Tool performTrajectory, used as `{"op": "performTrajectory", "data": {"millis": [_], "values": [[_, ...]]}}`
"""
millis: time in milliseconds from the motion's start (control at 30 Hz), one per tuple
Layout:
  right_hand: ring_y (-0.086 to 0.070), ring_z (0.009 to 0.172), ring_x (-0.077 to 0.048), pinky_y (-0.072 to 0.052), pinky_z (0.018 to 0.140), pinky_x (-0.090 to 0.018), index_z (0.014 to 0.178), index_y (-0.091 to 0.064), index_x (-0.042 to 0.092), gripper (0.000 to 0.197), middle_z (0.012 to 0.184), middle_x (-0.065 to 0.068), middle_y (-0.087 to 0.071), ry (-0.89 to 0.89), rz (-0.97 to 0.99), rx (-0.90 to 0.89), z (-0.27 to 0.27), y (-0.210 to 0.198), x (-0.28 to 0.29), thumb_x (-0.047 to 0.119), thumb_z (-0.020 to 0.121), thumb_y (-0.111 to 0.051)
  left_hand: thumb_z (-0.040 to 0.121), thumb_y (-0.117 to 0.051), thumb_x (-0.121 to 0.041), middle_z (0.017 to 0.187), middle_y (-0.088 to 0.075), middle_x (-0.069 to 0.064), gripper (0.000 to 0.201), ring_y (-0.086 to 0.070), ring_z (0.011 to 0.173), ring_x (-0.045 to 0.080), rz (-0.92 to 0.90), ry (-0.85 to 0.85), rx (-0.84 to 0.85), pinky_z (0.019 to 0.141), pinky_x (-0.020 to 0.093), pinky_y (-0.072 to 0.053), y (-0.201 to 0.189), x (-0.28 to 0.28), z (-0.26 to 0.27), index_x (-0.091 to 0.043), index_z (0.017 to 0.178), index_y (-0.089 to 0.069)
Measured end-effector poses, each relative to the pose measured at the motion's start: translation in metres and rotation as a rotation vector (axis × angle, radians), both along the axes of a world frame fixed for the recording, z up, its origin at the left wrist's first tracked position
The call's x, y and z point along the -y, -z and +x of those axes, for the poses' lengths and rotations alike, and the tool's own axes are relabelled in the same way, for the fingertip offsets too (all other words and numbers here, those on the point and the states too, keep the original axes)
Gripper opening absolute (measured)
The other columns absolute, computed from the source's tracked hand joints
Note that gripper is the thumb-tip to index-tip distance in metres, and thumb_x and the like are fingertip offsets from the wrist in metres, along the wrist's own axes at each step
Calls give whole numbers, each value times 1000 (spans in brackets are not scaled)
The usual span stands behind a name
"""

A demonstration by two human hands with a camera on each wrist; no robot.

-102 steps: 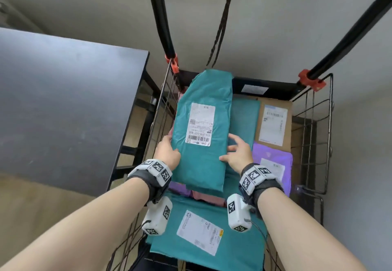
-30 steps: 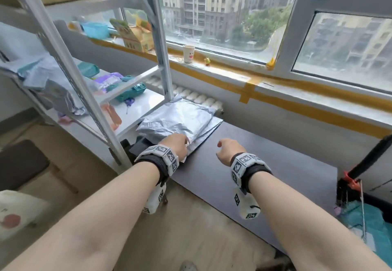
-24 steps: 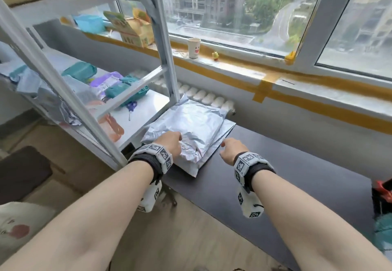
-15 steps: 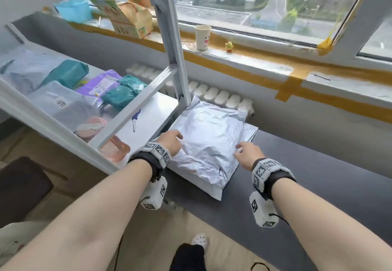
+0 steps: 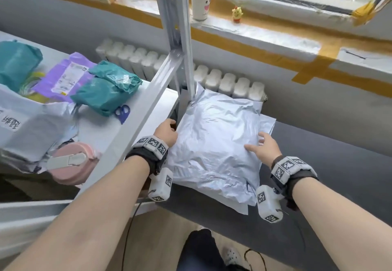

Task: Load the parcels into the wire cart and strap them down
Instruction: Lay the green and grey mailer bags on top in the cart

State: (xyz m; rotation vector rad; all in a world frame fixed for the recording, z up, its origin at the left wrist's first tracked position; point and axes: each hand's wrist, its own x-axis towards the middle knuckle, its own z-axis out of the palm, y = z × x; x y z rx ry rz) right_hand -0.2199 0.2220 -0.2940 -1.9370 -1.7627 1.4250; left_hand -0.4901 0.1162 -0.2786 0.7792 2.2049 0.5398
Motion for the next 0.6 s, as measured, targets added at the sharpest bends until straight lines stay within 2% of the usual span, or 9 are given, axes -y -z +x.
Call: {"op": "performTrajectory", "data": {"millis": [33, 100, 133, 167, 267, 433, 500, 567, 600], "values": [[-53, 118, -29, -42, 102, -40, 137, -40, 4, 71, 132, -17, -52, 53, -29, -33, 1, 1, -2, 11, 77, -76, 86, -55, -4, 122, -60, 16, 45, -57, 114, 28, 18, -27, 13, 102, 38, -42, 3, 0, -2, -3, 130, -48], [-58, 103, -26, -50, 84, -38, 137, -40, 5, 70, 120, -17, -57, 156, -128, -120, 5, 0, -3, 5, 76, -76, 85, -57, -5, 114, -65, 14, 35, -60, 109, 27, 67, -73, -1, 99, 37, -45, 6, -3, -3, -4, 120, -59], [-56, 99, -25, -50, 75, -36, 138, -38, 5, 71, 116, -15, -57, 203, -184, -169, 7, 0, -3, 2, 77, -74, 84, -57, -6, 110, -68, 12, 30, -61, 107, 26, 92, -91, 0, 97, 35, -47, 8, -4, -3, -5, 112, -65], [-54, 99, -23, -48, 72, -35, 139, -37, 6, 72, 115, -13, -55, 240, -236, -209, 9, -1, -3, 0, 77, -73, 83, -58, -7, 106, -69, 12, 25, -63, 104, 26, 105, -111, 18, 96, 35, -48, 9, -5, -1, -5, 106, -68], [-52, 102, -25, -44, 80, -37, 141, -37, 6, 73, 123, -12, -54, 298, -363, -291, 16, -2, -5, -6, 77, -71, 81, -60, -7, 98, -71, 15, 19, -65, 98, 29, 123, -183, 129, 93, 41, -51, 11, -7, 1, -2, 95, -72], [-68, 92, -27, -54, 77, -35, 131, -51, 6, 67, 112, -14, -68, 307, -462, -409, 29, 1, -3, -12, 70, -71, 83, -62, -1, 101, -70, 15, 21, -63, 92, 22, 148, -248, 209, 95, 38, -50, 7, -9, -1, -1, 102, -70], [-68, 90, -26, -54, 82, -34, 128, -53, 5, 61, 113, -14, -67, 312, -461, -463, 34, -1, 1, -15, 72, -68, 83, -63, -1, 89, -69, 12, 19, -63, 92, 23, 177, -274, 261, 95, 40, -50, 3, -8, 0, -2, 100, -70], [-67, 89, -24, -55, 78, -30, 125, -55, 5, 55, 116, -14, -66, 314, -464, -511, 39, -6, 6, -15, 75, -65, 82, -64, 0, 76, -65, 6, 16, -61, 86, 22, 195, -292, 316, 90, 39, -53, 1, -8, 3, -5, 97, -70], [-67, 89, -24, -57, 74, -28, 125, -56, 6, 55, 117, -14, -66, 319, -462, -533, 42, -8, 8, -15, 75, -64, 82, -64, 0, 74, -63, 5, 17, -61, 81, 22, 199, -298, 344, 83, 36, -54, -1, -8, 4, -5, 97, -69]]}}
